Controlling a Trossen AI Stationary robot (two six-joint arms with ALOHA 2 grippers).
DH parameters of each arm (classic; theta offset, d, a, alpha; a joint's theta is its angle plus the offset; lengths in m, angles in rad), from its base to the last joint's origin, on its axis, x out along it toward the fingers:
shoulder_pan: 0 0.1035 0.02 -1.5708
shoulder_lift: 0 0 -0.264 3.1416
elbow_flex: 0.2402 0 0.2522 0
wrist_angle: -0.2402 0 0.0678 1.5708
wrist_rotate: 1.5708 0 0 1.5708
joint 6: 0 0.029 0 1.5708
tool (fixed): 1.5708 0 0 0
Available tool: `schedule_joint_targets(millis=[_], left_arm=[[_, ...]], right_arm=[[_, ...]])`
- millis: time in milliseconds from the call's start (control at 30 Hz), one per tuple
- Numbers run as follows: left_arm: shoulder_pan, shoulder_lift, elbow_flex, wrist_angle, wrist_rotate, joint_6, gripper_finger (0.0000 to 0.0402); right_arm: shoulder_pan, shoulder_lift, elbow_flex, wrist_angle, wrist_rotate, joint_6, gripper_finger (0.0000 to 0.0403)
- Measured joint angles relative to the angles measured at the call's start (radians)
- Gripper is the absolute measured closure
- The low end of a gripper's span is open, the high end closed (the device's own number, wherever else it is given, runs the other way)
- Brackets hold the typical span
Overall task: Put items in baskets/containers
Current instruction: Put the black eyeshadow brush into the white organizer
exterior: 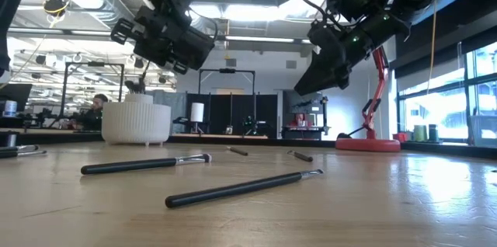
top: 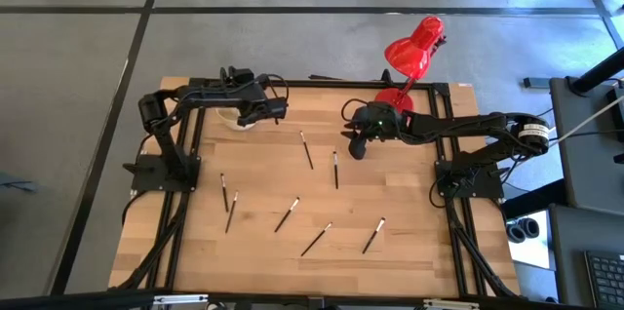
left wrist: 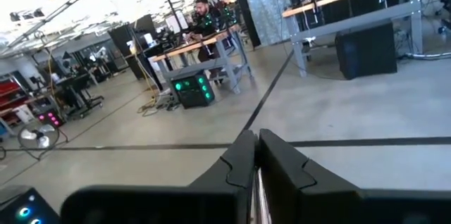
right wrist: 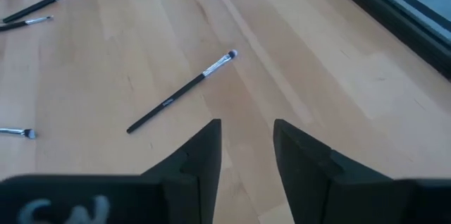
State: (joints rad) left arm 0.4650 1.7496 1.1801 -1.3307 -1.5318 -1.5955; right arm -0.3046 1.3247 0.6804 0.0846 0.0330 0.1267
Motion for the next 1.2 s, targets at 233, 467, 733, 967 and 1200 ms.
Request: schedule_joint_targets(millis=[233,467,733,967,1200], left_arm=[[-0.027,0.0,0.0,0.0,0.008,-0.014,0.0339],[-0.085,-0.001,0.01,0.002,0.152,0.022,0.0304],[-0.38,-0.003,0.014,0.3,0.47,0.387,0.0316],[-0.55,-0.001,0.014,0.734,0.99,0.748,0.0345],[-0.651,0.093,0.016,0.815,1.111,0.661,0.0347]], right_arm=[[0.0,0.0,0.0,0.0,-0.003,-0.001,0.0274],[0.0,0.0,0.0,-0.025,-0.01,-0.028,0.0274],[0.0,0.0,0.0,-0.048,-0.009,-0.027,0.0274],[0.0,-0.005,0.013,-0.075,-0.05,0.005,0.0274],[0.002,-0.054,0.048,-0.136,-0.247,0.12,0.0274]])
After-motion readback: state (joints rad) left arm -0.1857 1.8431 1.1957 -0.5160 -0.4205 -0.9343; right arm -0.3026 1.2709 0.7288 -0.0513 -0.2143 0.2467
